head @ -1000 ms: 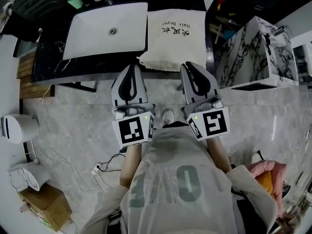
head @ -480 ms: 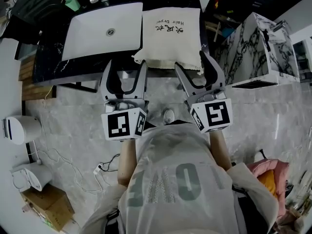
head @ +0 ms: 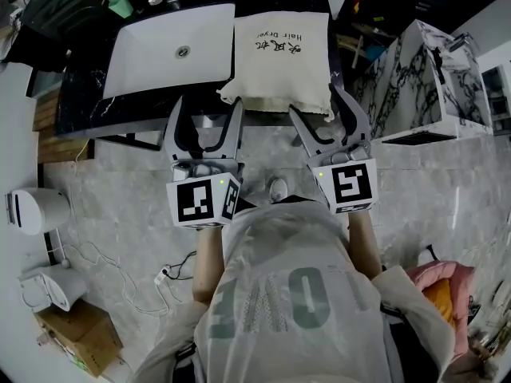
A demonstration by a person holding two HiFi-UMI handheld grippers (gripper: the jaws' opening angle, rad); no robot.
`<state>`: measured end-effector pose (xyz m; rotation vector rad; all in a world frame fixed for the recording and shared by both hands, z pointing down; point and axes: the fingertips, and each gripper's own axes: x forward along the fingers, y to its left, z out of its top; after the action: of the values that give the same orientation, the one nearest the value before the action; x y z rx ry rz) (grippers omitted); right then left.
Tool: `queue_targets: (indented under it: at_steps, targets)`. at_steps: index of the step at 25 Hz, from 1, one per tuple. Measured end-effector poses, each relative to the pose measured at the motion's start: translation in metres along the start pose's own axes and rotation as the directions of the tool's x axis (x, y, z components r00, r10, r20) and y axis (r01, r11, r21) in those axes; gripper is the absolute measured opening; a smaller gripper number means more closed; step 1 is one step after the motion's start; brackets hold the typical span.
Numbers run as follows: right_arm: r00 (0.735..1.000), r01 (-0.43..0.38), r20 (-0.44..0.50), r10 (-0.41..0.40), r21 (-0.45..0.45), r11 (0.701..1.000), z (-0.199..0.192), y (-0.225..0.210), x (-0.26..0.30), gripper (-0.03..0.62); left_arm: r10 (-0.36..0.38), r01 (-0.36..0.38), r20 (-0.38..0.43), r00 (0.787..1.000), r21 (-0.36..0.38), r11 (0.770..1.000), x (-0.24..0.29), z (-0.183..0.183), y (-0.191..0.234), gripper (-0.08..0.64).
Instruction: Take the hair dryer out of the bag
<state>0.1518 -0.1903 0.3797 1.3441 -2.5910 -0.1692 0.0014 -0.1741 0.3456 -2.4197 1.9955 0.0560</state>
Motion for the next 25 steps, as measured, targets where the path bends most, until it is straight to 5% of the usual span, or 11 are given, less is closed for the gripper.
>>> queue_targets:
  at_steps: [2, 5, 10, 15, 19, 21, 25]
  targets:
    - [0.997, -0.041, -0.071, 0.028, -0.194, 0.980, -0.010, 0.003, 0.006, 0.301, -0.003, 0.003, -0.010, 1.000, 0.000, 1.000, 0.000, -0.003, -0.001, 0.327]
    - [0.979, -0.128, -0.198, 0.045, -0.429, 0.894, -0.037, 0.004, 0.018, 0.301, -0.012, 0.012, -0.035, 0.999, -0.012, 1.000, 0.000, -0.010, -0.004, 0.327]
    - [0.934, -0.259, -0.355, 0.024, -0.631, 0.732, -0.086, 0.001, 0.036, 0.300, -0.025, 0.023, -0.058, 0.998, -0.039, 0.999, 0.000, -0.017, -0.008, 0.327]
    - [0.915, -0.325, -0.404, -0.006, -0.744, 0.584, -0.107, 0.004, 0.046, 0.242, -0.051, 0.045, -0.049, 0.998, -0.107, 0.993, -0.002, -0.020, -0.013, 0.325]
    - [0.900, -0.367, -0.435, 0.000, -0.759, 0.538, -0.118, 0.008, 0.049, 0.242, -0.057, 0.049, -0.066, 0.996, -0.114, 0.992, -0.002, -0.025, -0.015, 0.325]
    - [0.903, -0.358, -0.430, -0.005, -0.759, 0.544, -0.117, 0.006, 0.050, 0.232, -0.058, 0.049, -0.070, 0.996, -0.116, 0.992, -0.001, -0.026, -0.015, 0.325]
    - [0.909, -0.330, -0.416, -0.024, -0.754, 0.568, -0.107, -0.001, 0.052, 0.088, -0.061, 0.051, -0.077, 0.995, -0.129, 0.990, 0.001, -0.030, -0.011, 0.325]
